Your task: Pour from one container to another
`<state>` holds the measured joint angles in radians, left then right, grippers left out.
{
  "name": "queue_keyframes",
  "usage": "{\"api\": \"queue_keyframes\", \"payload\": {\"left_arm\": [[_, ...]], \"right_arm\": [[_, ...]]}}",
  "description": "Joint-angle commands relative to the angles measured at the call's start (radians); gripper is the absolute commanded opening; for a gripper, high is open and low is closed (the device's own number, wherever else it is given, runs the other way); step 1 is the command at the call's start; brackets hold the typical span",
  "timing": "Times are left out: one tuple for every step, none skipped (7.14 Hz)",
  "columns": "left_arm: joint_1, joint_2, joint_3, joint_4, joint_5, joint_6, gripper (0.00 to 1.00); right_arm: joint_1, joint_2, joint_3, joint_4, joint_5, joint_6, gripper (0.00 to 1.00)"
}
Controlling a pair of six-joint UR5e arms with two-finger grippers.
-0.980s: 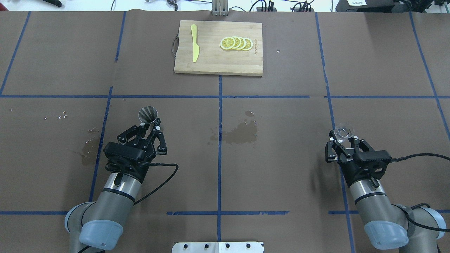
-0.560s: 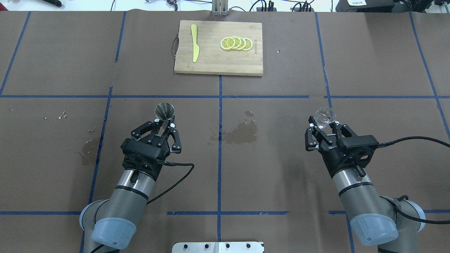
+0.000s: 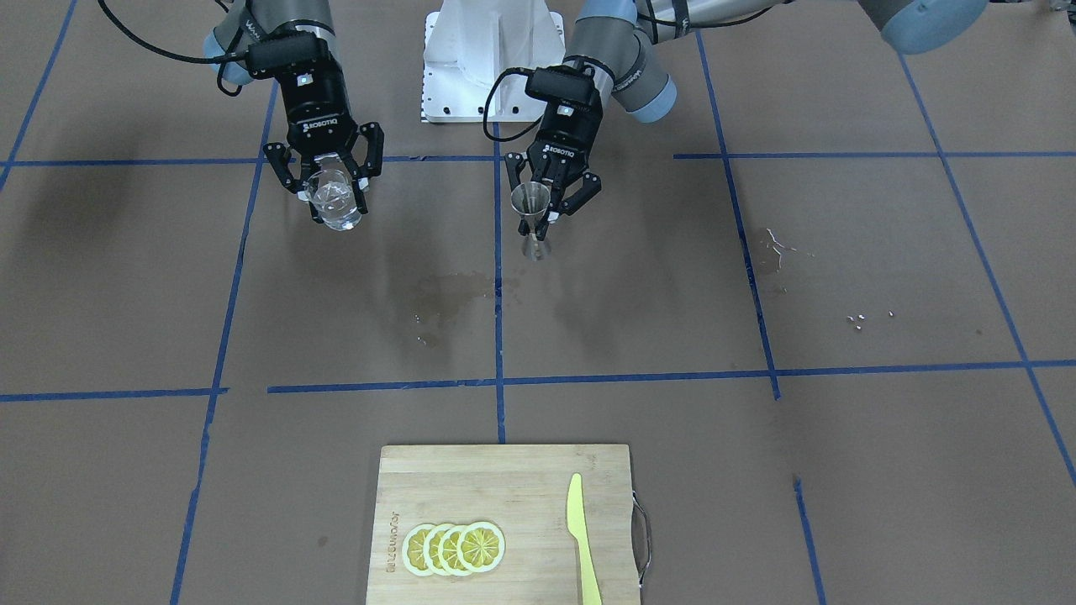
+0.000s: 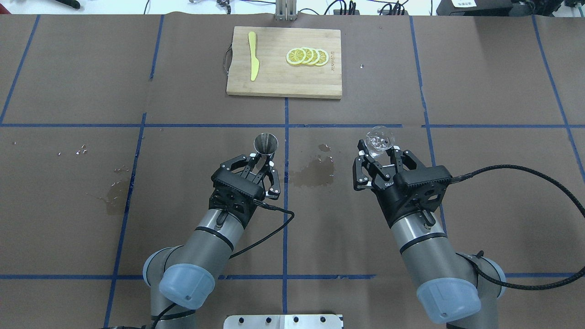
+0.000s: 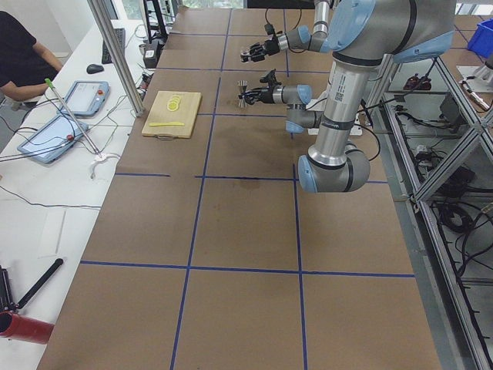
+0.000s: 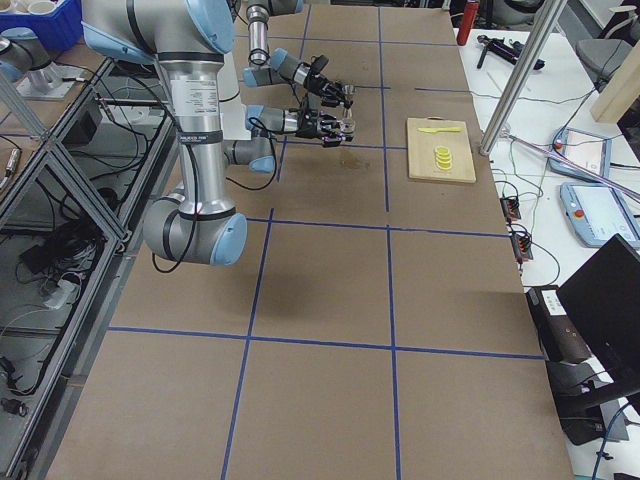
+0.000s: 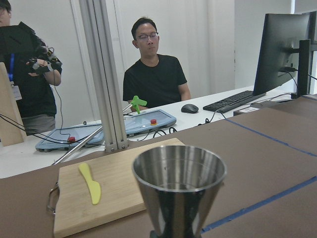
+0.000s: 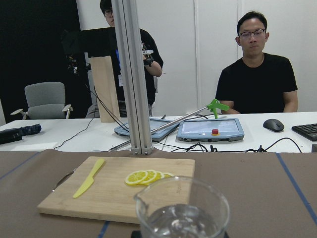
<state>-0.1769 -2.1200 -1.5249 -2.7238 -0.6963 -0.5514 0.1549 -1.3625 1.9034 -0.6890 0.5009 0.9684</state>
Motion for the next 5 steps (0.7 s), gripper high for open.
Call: {"api": "queue_keyframes", "payload": {"left_arm": [[-0.009,-0.026,0.105,-0.153,-0.078,0.034,0.00],[-0.009,-0.041,0.110,-0.162,-0.112,0.054,0.00],[-0.009,-0.047,0.112,-0.163,-0.115,0.060,0.00],[-0.009,-0.075,0.112,-0.165,-0.147,0.062,0.00],[-0.009,-0.083,0.120,-0.165,-0.158,0.080,0.00]], "right_arm": [[-0.002,0.077,0.049,-0.140,0.001,-0.016,0.20],[-0.005,0.080,0.054,-0.155,0.001,-0.019,0.13],[-0.008,0.094,0.052,-0.158,0.004,-0.037,0.05],[-0.011,0.106,0.048,-0.181,0.024,-0.065,0.01],[-0.011,0.152,0.049,-0.266,0.039,-0.065,0.01]]}}
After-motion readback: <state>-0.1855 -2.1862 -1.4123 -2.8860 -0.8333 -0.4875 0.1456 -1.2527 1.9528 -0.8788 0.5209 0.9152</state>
